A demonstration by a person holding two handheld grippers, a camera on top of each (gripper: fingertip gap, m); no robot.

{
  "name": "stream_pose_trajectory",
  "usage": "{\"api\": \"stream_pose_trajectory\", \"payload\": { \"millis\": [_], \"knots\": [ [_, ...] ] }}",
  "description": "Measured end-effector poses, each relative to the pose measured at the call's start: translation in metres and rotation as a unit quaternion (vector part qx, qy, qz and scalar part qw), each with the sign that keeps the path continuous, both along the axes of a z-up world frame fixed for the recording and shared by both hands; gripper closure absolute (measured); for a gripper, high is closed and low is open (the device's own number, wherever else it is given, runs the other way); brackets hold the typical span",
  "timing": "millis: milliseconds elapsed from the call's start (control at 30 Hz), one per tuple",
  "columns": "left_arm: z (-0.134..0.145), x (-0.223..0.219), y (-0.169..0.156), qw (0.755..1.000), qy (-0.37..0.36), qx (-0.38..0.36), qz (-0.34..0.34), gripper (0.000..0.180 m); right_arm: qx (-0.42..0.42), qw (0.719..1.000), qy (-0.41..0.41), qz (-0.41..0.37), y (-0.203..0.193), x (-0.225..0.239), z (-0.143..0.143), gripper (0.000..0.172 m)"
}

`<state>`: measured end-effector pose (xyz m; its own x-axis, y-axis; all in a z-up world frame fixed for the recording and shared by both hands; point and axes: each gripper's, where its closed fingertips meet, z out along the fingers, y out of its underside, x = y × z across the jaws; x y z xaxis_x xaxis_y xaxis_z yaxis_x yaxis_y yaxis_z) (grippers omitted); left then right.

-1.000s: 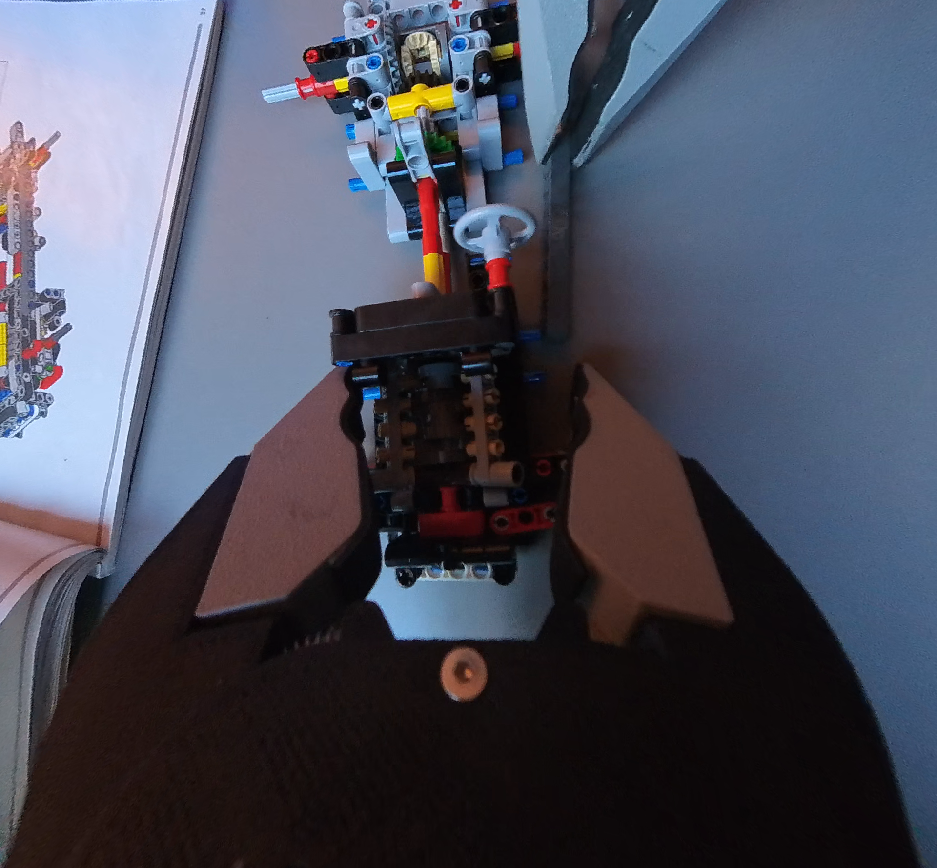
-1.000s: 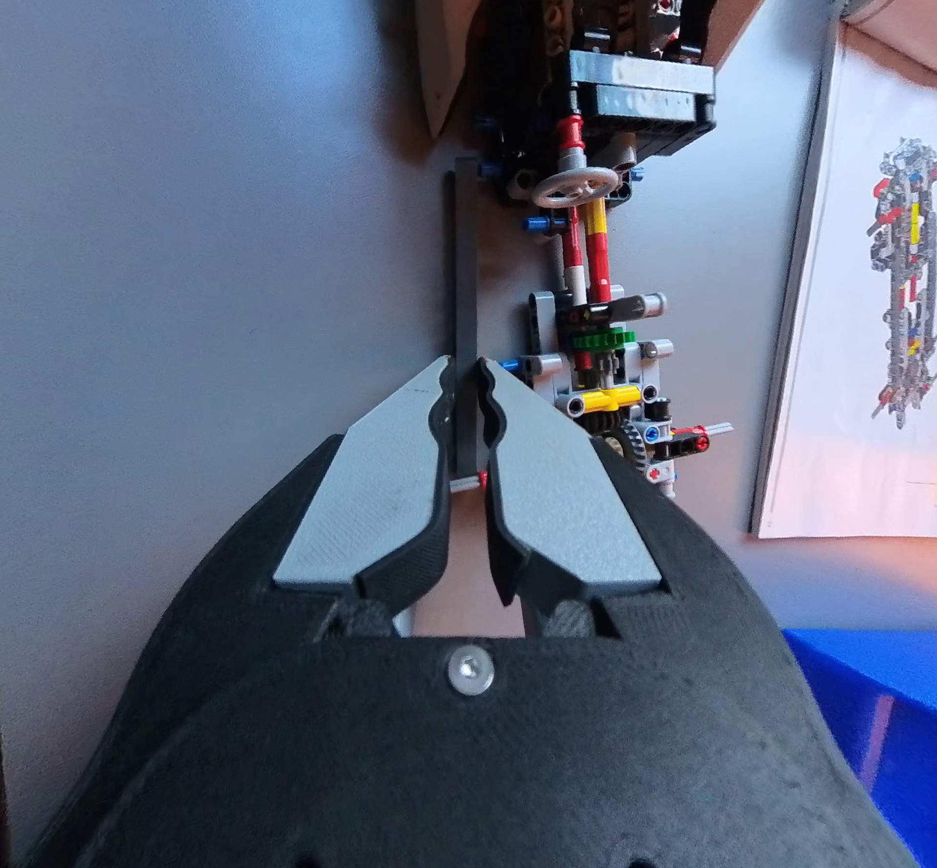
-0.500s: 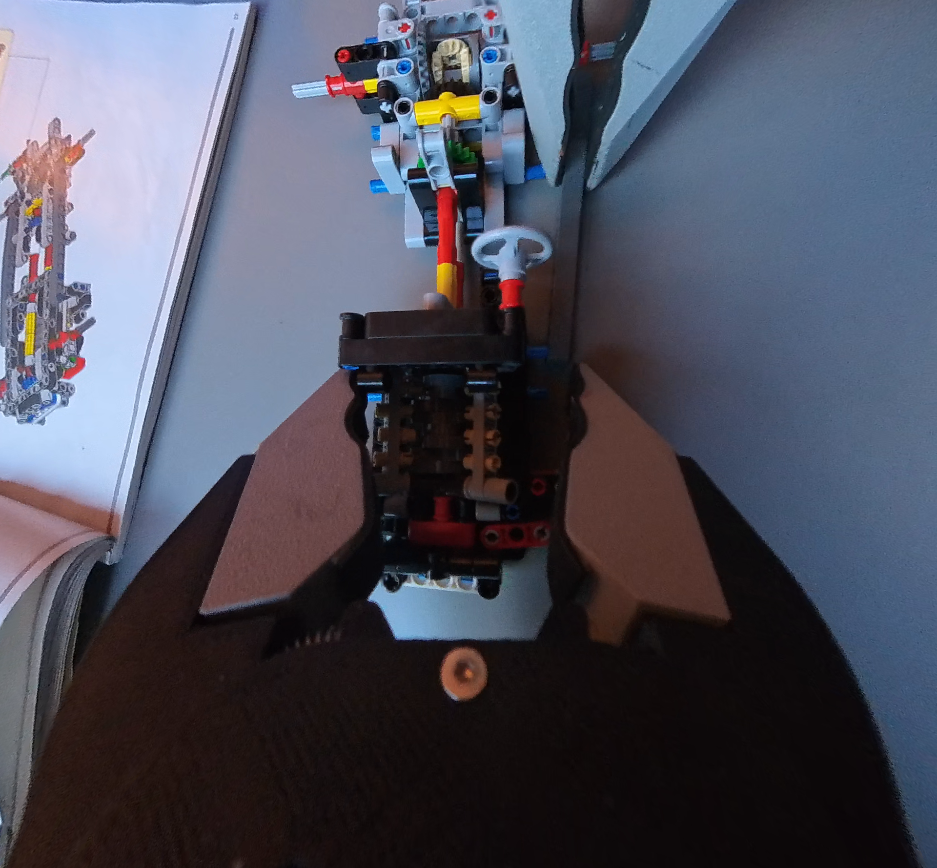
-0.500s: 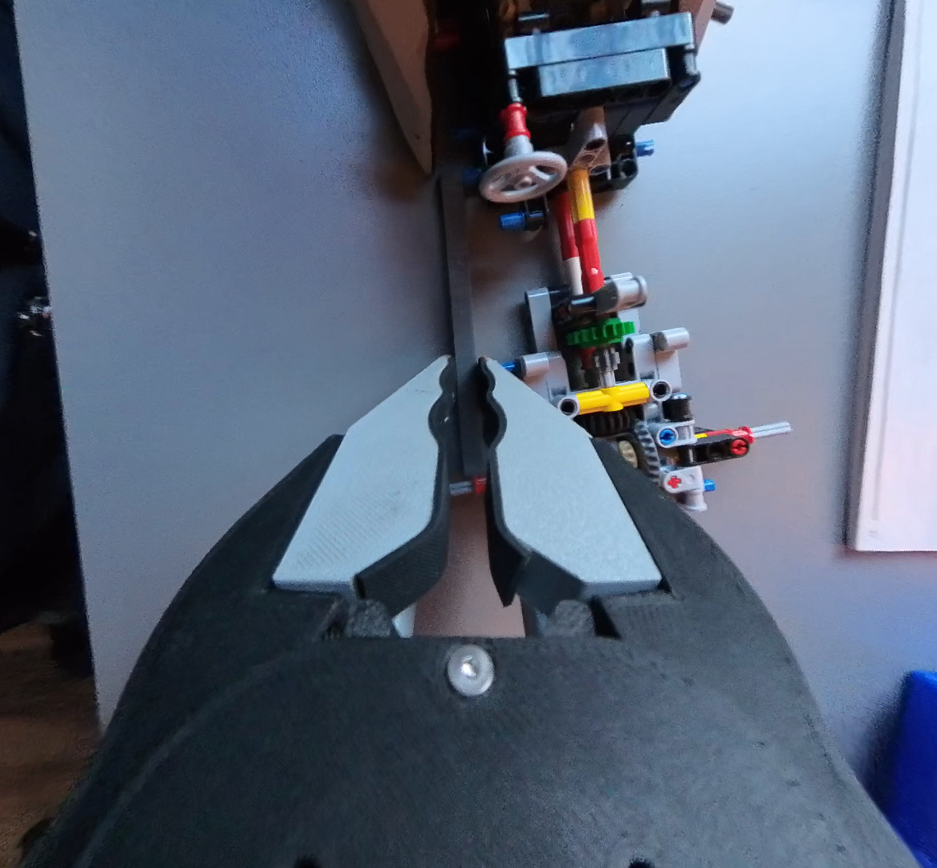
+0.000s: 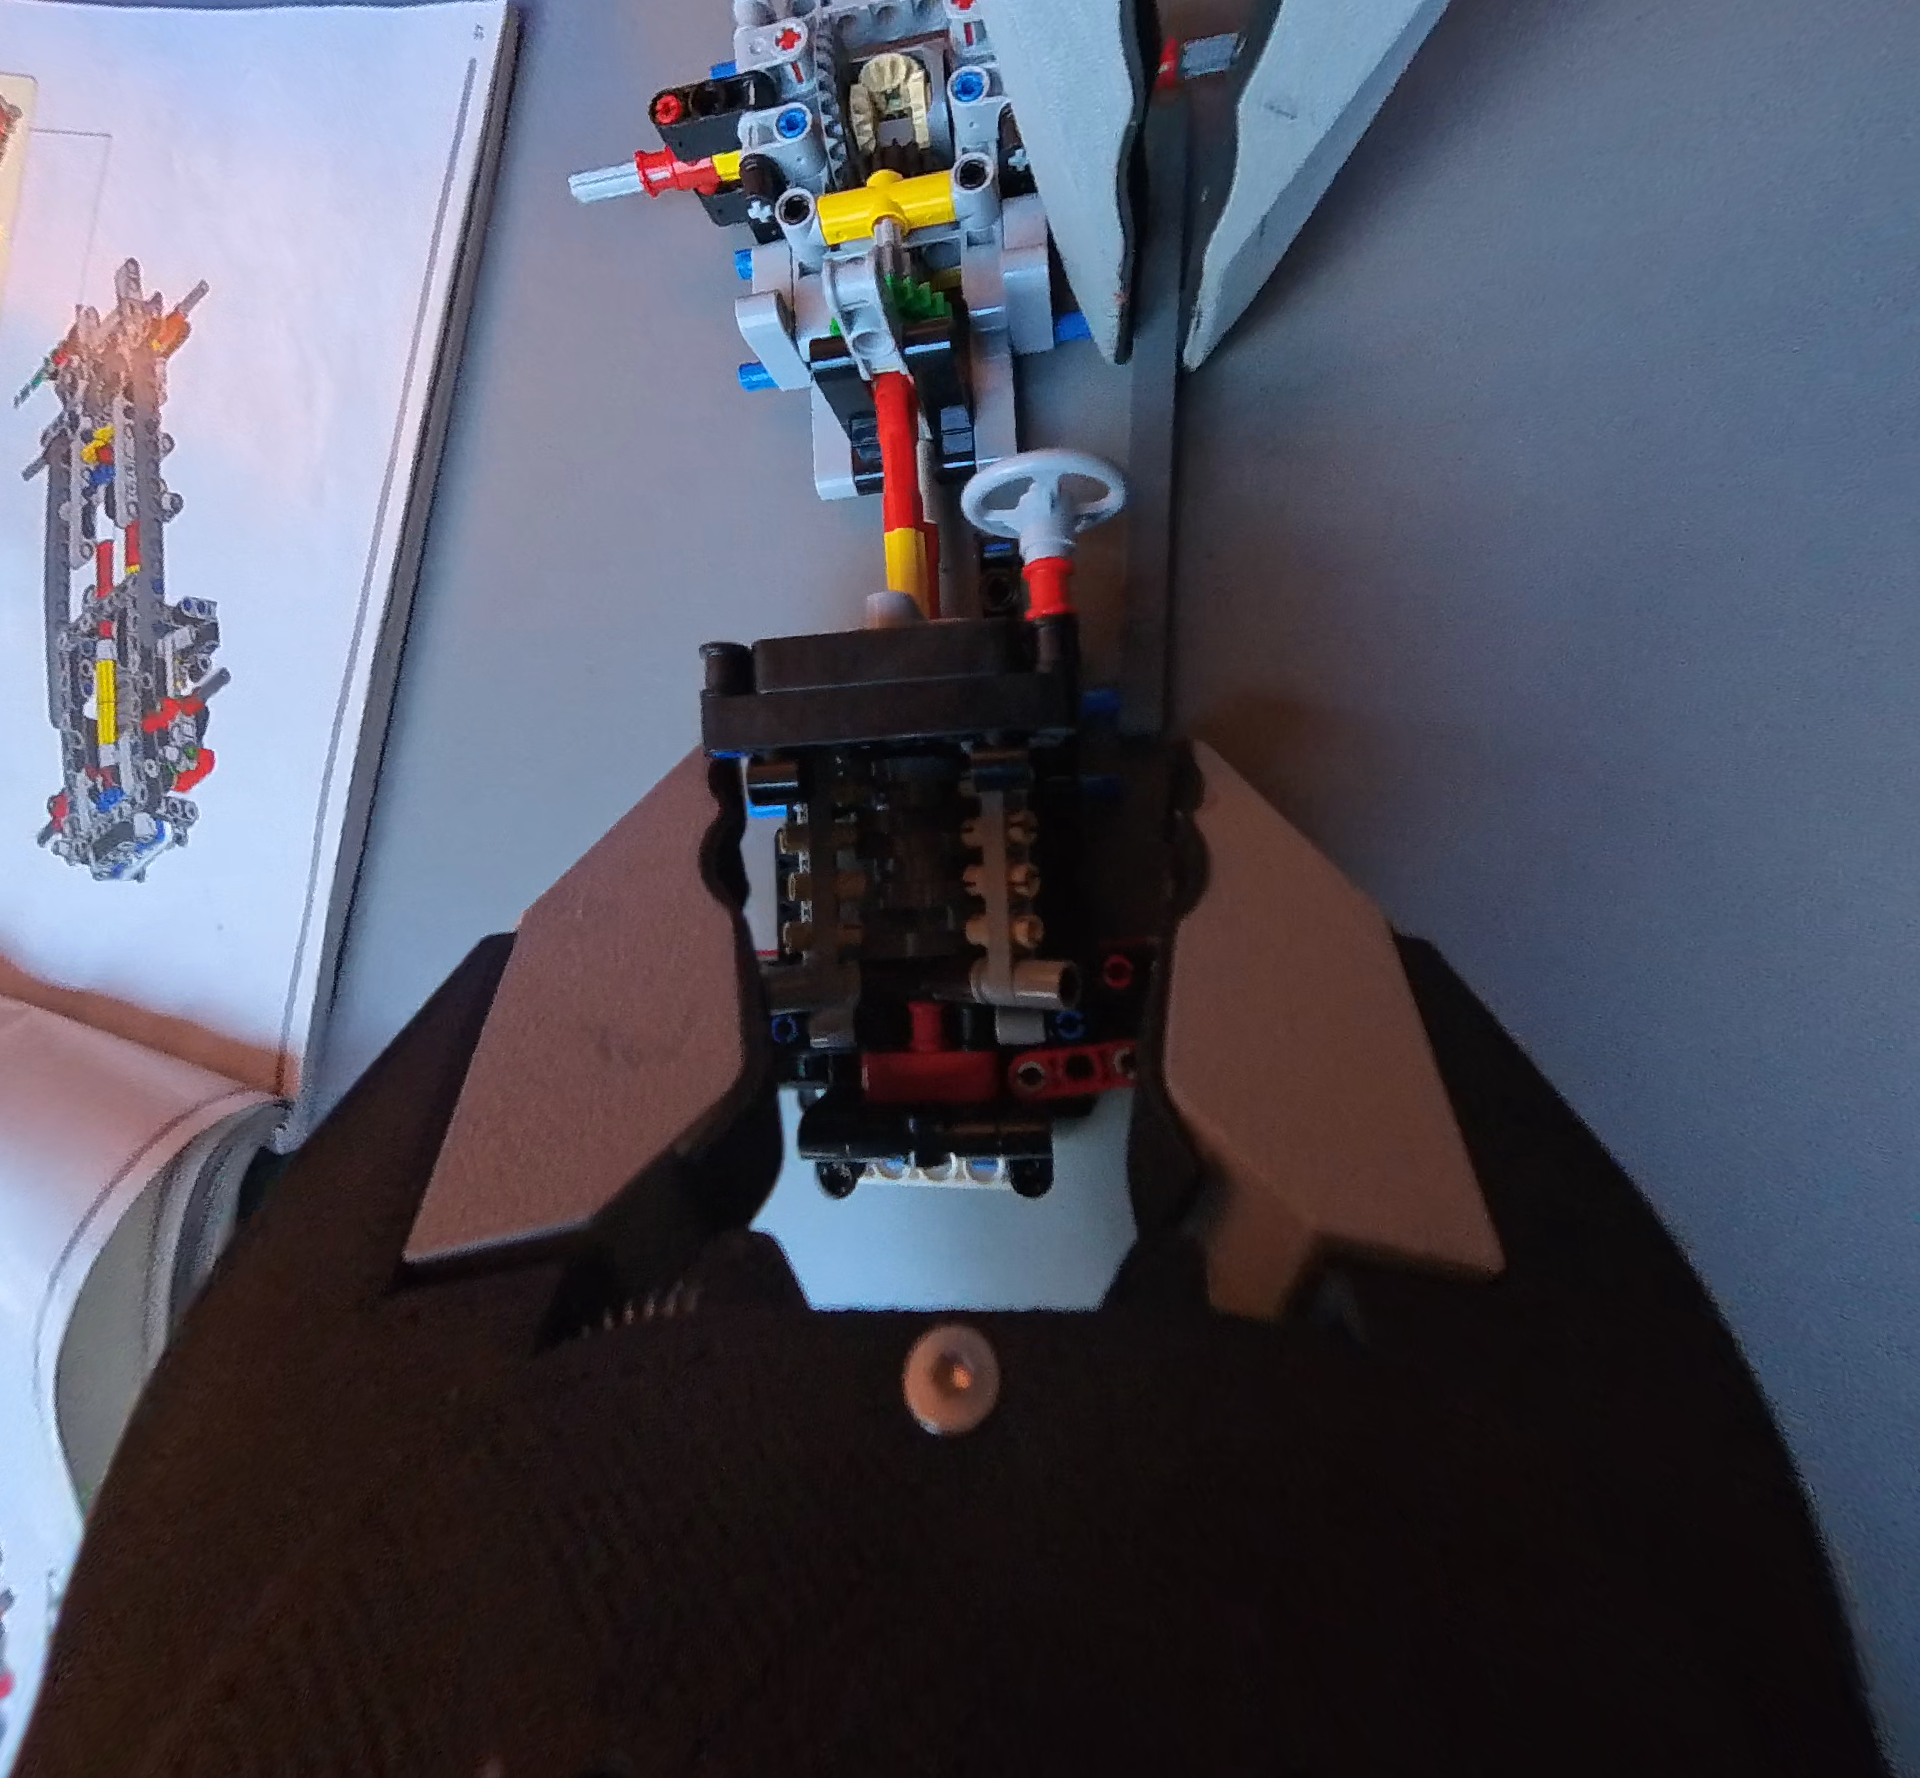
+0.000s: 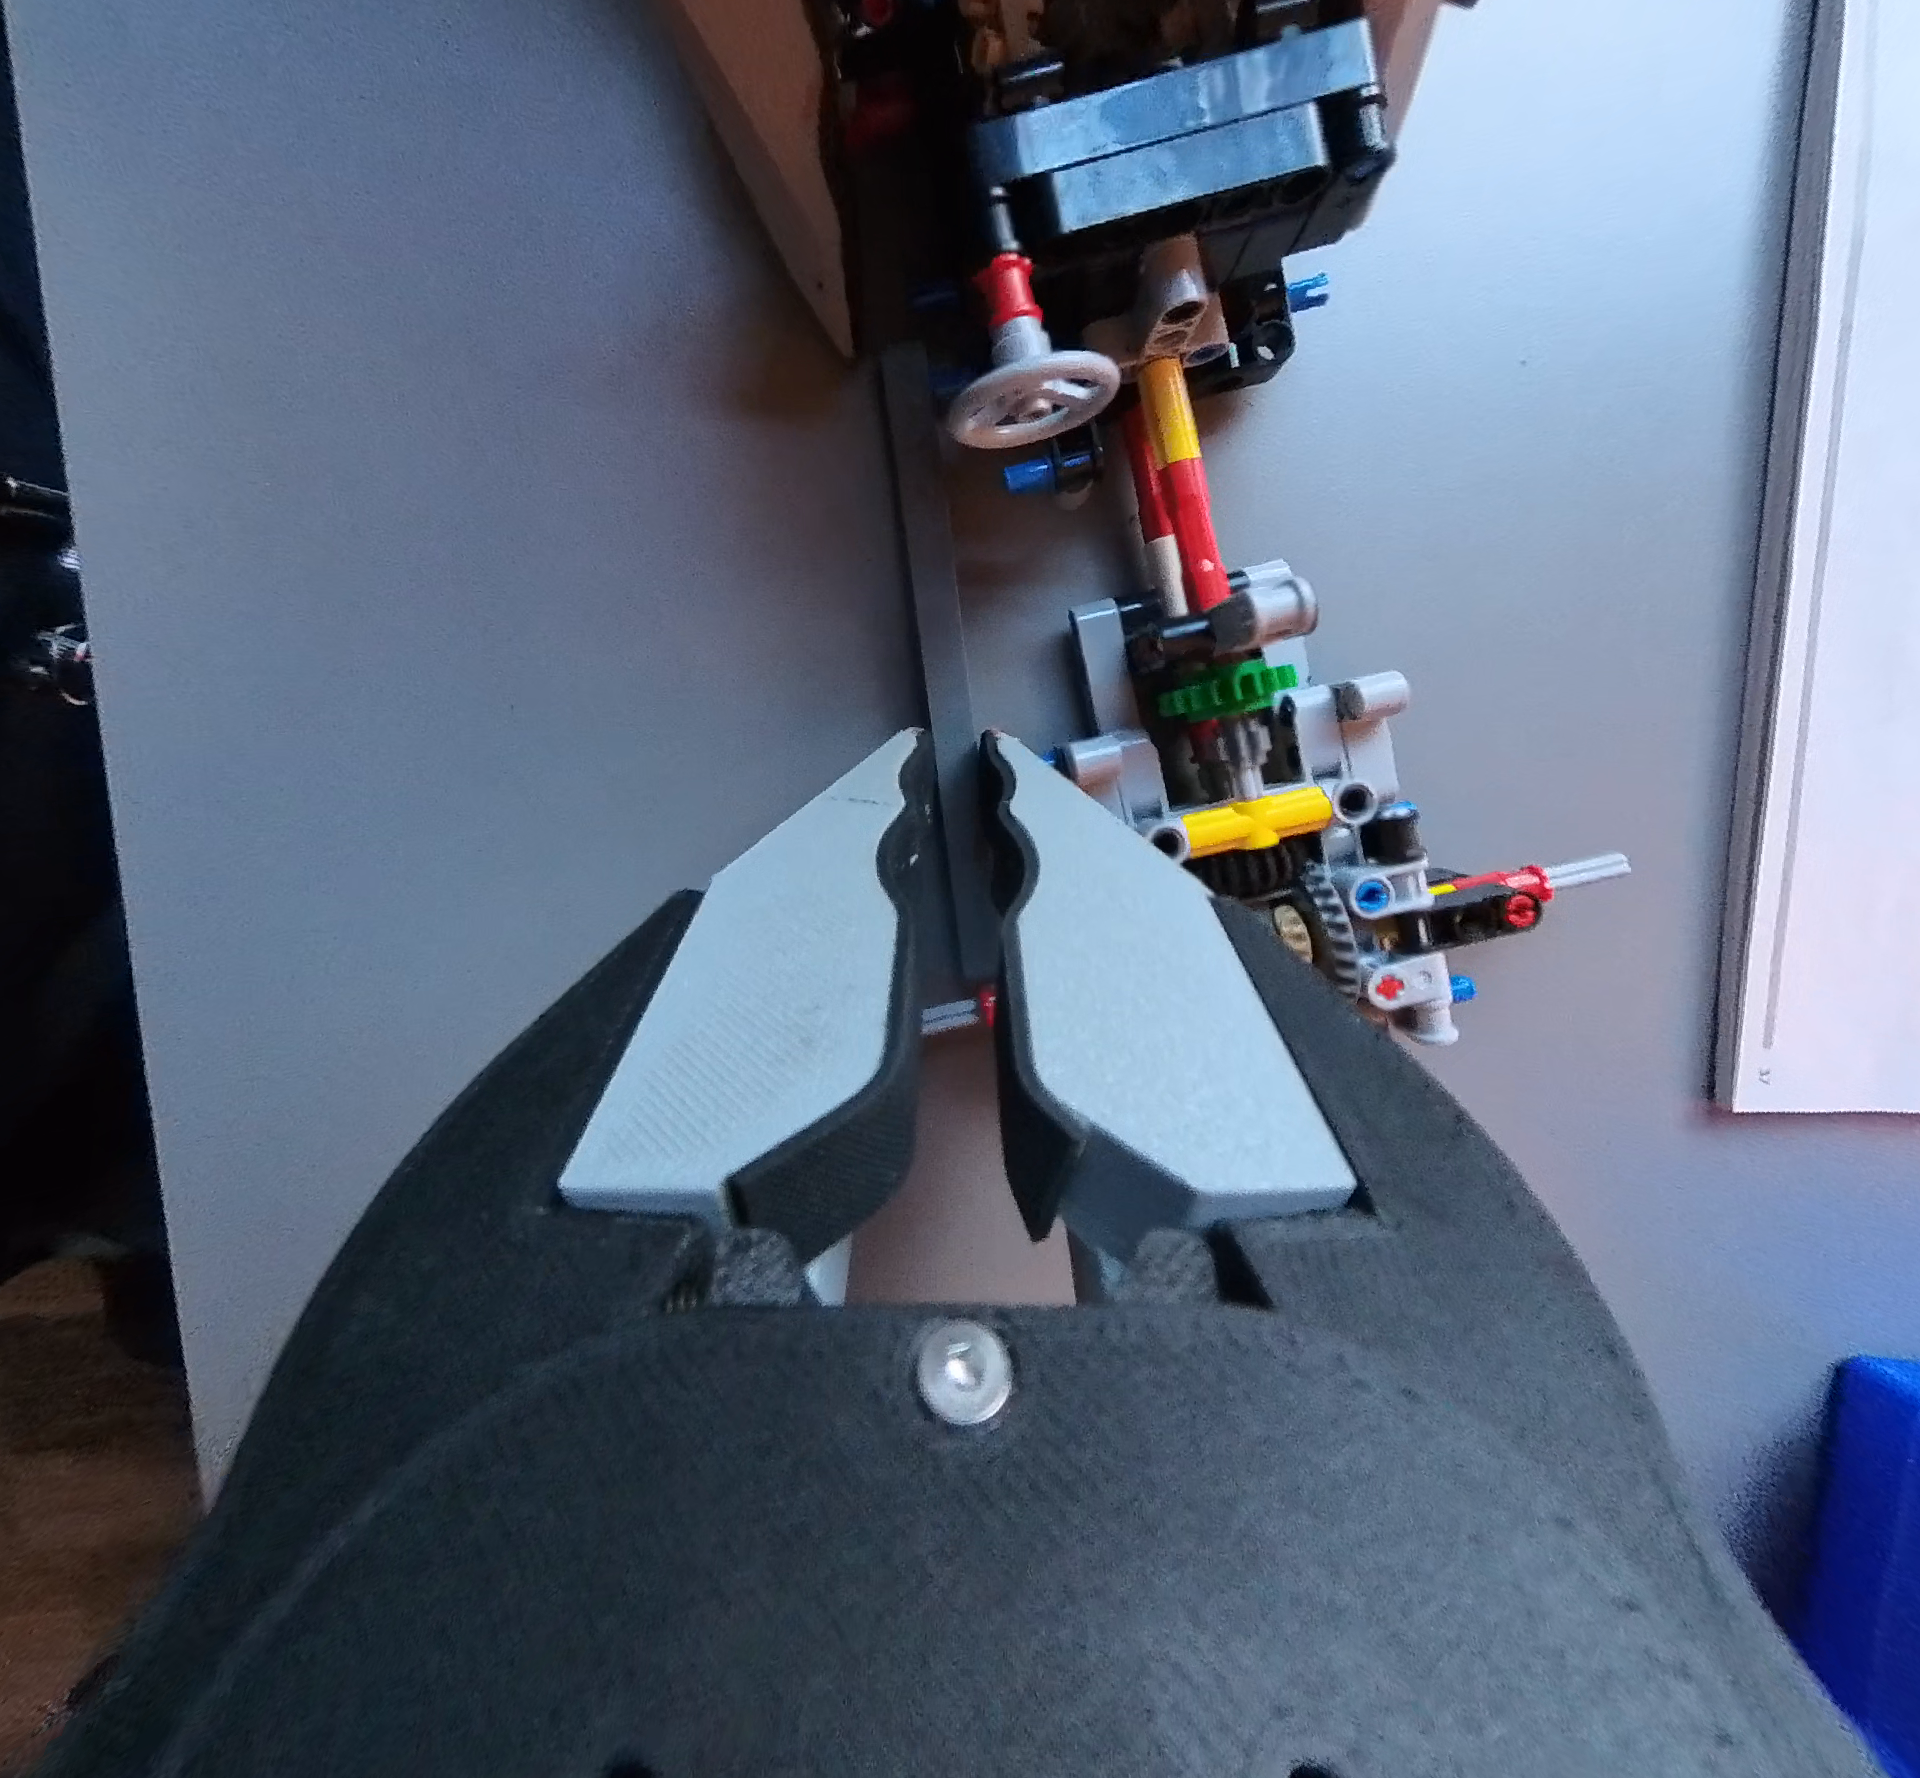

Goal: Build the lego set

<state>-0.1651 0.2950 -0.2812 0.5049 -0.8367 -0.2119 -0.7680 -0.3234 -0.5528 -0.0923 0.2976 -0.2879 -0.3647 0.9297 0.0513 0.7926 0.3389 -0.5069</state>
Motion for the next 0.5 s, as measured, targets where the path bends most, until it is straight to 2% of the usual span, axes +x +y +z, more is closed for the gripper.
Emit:
{"api": "stream_pose_trajectory", "payload": {
  "millis": [200,267,500],
  "knots": [
    [-0.001,0.002,0.003,1.0,-0.003,-0.016,-0.014,0.098,-0.004,1.0,0.001,-0.002,0.002,0.001,-0.001,0.166],
    [-0.001,0.001,0.008,1.0,0.001,-0.01,-0.012,0.09,0.0,1.0,0.002,-0.003,0.004,0.001,-0.001,0.166],
    [0.012,-0.001,0.016,1.0,-0.016,-0.01,-0.019,0.092,-0.004,1.0,0.005,-0.003,0.005,0.003,-0.001,0.166]
  ]
}}
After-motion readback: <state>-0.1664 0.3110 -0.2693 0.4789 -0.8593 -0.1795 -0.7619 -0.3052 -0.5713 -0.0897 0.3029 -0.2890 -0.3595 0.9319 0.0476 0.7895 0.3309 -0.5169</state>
